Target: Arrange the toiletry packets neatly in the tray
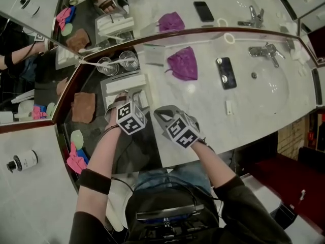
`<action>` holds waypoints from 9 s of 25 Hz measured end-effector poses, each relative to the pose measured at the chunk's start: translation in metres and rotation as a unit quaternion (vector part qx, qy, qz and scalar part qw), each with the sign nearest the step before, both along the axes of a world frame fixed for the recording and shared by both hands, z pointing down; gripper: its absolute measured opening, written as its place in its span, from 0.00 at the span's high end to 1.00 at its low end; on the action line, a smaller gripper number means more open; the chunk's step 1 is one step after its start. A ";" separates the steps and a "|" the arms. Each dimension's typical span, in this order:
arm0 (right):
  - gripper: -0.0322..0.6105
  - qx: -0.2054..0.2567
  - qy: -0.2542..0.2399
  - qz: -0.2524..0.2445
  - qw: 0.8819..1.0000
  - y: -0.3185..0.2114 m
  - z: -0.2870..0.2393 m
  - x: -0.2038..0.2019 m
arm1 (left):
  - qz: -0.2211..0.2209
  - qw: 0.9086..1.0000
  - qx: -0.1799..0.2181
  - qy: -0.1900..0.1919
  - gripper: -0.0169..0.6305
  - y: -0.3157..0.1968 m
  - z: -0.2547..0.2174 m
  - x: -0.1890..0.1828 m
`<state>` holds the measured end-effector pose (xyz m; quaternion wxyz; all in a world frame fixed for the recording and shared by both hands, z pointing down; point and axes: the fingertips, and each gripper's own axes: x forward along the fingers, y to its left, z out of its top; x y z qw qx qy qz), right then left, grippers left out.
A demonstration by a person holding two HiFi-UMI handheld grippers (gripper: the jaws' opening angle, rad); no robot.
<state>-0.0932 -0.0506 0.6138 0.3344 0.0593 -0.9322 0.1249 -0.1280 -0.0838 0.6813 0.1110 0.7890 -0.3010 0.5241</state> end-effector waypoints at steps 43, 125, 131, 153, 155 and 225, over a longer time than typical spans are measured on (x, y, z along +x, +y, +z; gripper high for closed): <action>0.92 0.022 -0.037 0.007 0.999 -0.007 -0.079 0.060 | -0.266 0.927 0.168 0.205 0.97 0.036 -0.182 0.047; 0.43 0.122 0.174 -0.260 0.942 -0.093 0.060 0.302 | -0.326 0.906 0.128 0.237 0.97 0.025 -0.111 0.238; 0.43 0.144 0.127 -0.237 0.952 -0.073 0.011 0.265 | -0.339 0.899 0.147 0.236 0.97 0.038 -0.124 0.205; 0.43 0.173 0.065 -0.251 0.950 0.042 -0.052 0.087 | -0.352 0.894 0.151 0.232 0.97 0.100 -0.143 0.057; 0.43 0.180 0.075 -0.262 0.945 0.041 -0.044 0.072 | -0.354 0.895 0.156 0.223 0.97 0.098 -0.134 0.042; 0.89 0.146 -0.003 -0.120 0.982 0.005 -0.113 0.001 | -0.428 0.849 0.202 0.233 0.97 0.129 -0.162 -0.050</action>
